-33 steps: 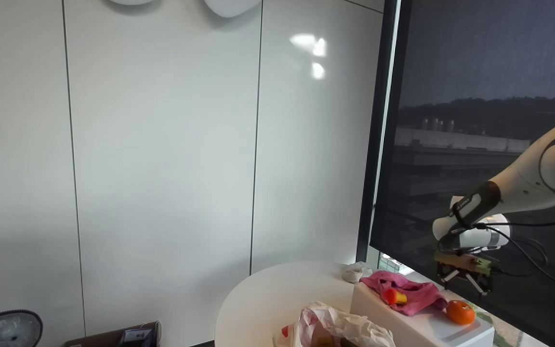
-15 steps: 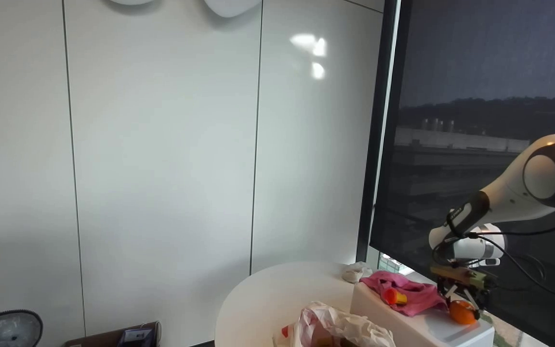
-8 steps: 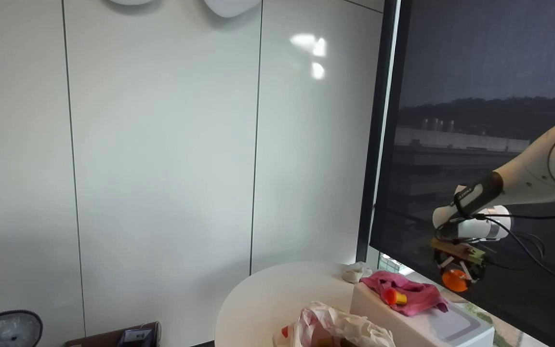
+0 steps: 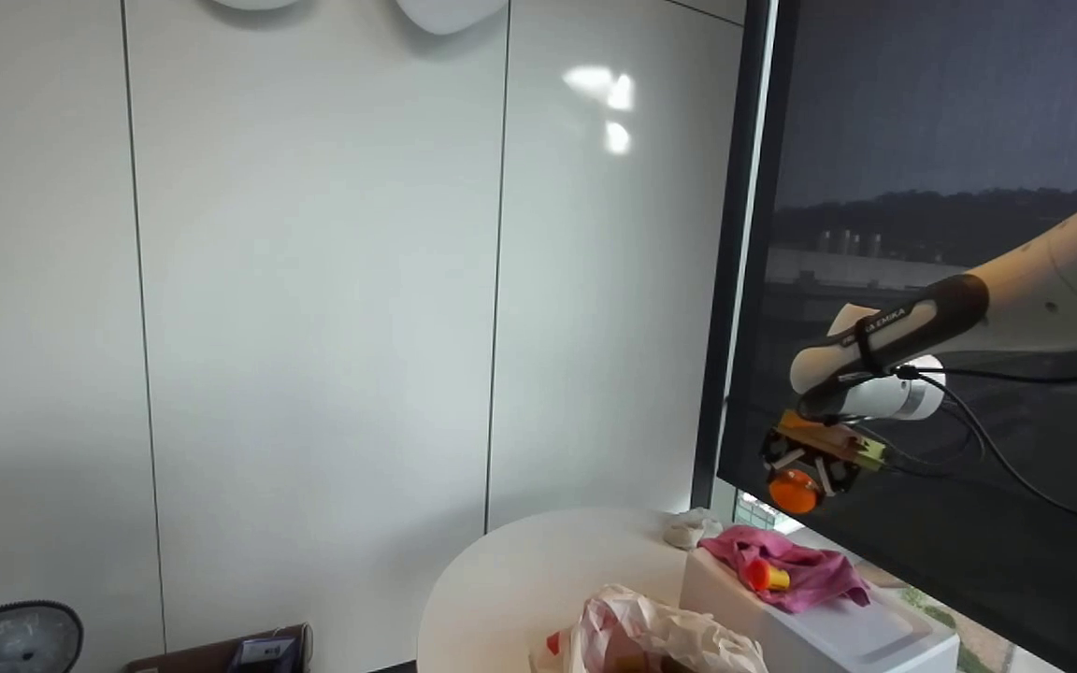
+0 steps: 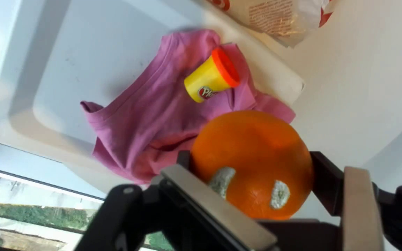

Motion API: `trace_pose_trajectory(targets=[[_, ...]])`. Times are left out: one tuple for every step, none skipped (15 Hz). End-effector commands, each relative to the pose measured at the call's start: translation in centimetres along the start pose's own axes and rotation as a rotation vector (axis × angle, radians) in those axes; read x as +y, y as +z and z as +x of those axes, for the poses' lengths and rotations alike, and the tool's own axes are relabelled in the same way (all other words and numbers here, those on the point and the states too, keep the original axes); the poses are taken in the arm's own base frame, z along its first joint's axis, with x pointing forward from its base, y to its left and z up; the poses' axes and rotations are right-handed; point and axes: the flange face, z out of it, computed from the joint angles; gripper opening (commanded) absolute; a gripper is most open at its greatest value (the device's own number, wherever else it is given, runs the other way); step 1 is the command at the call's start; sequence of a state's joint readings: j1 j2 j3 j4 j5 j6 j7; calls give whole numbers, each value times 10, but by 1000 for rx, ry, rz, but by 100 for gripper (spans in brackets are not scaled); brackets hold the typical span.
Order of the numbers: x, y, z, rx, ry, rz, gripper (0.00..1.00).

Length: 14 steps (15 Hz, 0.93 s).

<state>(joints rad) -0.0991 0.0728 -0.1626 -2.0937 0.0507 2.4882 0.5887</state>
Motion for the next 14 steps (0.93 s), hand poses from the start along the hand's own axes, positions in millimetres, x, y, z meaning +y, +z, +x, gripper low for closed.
trace_pose_trajectory(targets=[[-32,7,-68,-93,-169,61,58],[-41,17,-88,-132,-214,68,58],[-48,24,-106,-175,-259,76,58],[-55,37,-125,-216,-306,79,58],[-60,46,-140,-252,-354,82,58],[-65,59,-158,-285,-405,79,58],[-68,68,-173,-322,-453,76,58],[-73,79,-189,-359,-502,73,58],[-77,91,-204,-401,-547,65,58],[-81,101,-217,-434,-597,63,58],[-85,114,-229,-454,-630,57,58],[-88,125,-238,-471,-652,50,58],[-91,139,-247,-480,-666,37,58],[-94,152,-254,-495,-678,22,58]])
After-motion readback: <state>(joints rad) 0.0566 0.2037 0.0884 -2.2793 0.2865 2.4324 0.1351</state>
